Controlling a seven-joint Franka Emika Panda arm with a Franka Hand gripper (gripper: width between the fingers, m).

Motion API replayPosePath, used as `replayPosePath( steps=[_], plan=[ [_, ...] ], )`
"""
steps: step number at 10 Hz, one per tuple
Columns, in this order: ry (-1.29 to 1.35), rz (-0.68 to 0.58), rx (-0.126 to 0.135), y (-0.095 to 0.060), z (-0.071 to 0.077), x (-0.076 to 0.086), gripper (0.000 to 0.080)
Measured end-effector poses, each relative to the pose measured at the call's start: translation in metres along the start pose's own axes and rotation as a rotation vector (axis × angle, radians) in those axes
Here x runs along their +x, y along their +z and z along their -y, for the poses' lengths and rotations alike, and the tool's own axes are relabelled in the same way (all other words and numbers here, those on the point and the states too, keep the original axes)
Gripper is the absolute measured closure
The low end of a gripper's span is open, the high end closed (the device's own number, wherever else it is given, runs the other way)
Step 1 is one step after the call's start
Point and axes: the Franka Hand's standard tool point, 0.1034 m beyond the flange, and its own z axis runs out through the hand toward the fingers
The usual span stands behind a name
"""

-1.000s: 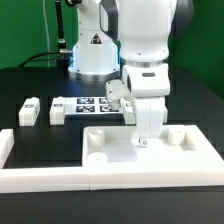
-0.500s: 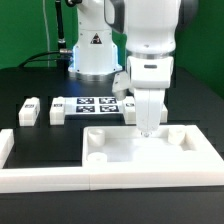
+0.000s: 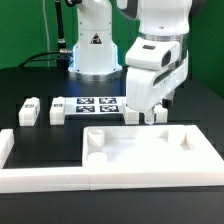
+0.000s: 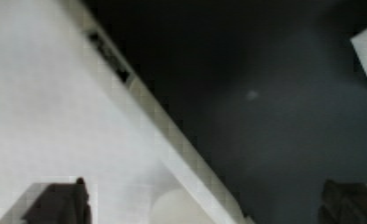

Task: Assemble desk

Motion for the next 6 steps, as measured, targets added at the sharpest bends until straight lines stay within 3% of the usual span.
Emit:
replayPosePath(
  steps=[3,6],
  plan=[
    [0.251,0.0,0.005,0.0,0.006,0.004,0.0151],
    [0.6,0.074,0.023,0.0,0.038,0.01,0.0151]
  ],
)
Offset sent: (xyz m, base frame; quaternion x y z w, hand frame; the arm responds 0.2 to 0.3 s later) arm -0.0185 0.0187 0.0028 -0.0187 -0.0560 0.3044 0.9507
